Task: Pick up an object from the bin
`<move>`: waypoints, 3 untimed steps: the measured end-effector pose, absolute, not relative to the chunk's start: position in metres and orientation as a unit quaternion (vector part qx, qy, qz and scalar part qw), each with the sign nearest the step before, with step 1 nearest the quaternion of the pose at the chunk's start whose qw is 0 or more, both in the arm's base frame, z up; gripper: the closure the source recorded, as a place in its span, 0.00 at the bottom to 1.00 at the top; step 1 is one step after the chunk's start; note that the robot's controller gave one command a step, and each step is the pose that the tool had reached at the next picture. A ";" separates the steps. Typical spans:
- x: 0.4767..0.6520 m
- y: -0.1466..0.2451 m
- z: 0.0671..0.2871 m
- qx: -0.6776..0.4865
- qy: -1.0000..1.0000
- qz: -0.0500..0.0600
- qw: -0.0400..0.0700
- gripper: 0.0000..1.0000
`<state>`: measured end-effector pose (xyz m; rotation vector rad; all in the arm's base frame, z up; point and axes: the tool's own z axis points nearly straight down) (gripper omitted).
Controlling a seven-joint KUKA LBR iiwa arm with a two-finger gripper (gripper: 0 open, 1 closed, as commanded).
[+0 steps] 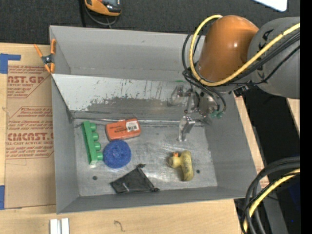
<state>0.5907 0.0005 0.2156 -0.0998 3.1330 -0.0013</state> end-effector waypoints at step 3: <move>0.552 -0.036 0.117 -0.117 0.993 -0.003 0.007 1.00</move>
Offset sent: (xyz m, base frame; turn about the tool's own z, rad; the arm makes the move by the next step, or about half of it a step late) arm -0.0536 -0.0322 -0.1456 -0.1409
